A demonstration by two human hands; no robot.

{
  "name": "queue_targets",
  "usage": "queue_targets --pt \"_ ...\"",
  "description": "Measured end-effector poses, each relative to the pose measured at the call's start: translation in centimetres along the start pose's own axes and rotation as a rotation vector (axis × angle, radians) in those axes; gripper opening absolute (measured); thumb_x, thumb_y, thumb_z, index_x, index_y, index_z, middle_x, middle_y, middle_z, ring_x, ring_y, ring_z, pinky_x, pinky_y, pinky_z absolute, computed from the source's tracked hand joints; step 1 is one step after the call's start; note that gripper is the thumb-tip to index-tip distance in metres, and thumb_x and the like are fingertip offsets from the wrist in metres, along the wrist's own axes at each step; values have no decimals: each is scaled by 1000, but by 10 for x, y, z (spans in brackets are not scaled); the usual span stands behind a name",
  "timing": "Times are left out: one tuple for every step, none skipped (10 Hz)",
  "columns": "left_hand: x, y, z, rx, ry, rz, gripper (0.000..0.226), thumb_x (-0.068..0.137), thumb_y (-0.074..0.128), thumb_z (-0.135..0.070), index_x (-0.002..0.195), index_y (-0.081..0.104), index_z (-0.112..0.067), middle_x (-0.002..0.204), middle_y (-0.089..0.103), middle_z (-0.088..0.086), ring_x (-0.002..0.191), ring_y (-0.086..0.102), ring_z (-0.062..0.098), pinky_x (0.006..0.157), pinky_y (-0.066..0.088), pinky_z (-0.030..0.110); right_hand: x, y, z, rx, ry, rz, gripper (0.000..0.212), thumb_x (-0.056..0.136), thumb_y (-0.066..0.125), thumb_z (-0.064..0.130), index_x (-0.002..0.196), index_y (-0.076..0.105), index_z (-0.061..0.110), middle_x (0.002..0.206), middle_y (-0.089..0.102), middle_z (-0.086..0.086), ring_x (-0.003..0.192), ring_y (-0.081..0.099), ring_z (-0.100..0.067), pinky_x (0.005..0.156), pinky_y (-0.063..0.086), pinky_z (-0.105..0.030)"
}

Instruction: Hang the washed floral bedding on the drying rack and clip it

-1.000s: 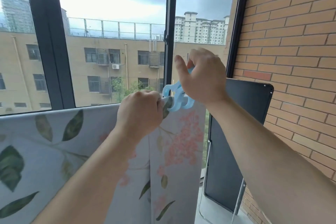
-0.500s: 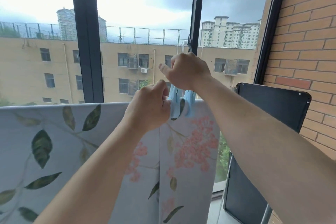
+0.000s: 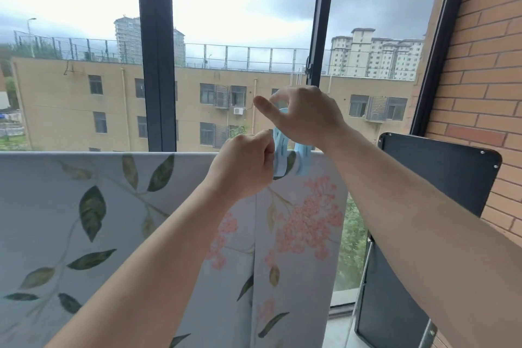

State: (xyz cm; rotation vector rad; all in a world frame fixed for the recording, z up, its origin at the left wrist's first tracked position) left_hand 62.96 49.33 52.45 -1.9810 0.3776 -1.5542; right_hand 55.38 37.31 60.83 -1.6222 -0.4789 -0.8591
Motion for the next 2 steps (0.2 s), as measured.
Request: queue_targets --pt "0 -1 -2 9 -7 20 10 94 45 -20 88 52 -17 77 62 1 70 57 28 63 51 41 -18 -8 1 32 -55 -167 67 94 33 72 126 66 23 138 61 2 133 50 -18 109 39 -41" --pt "-25 1 -5 16 42 -64 13 99 47 -19 108 56 -16 109 66 2 108 60 26 97 47 39 -64 -18 -3 90 -116 -365 48 100 44 52 120 70 17 132 65 0 133 51 -20 111 38 -43"
Point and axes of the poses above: each hand's wrist, its own x-axis towards the middle knuckle, its own y-axis out of the palm, z = x × y, the point moved 2 cm from there along x, towards the middle knuckle
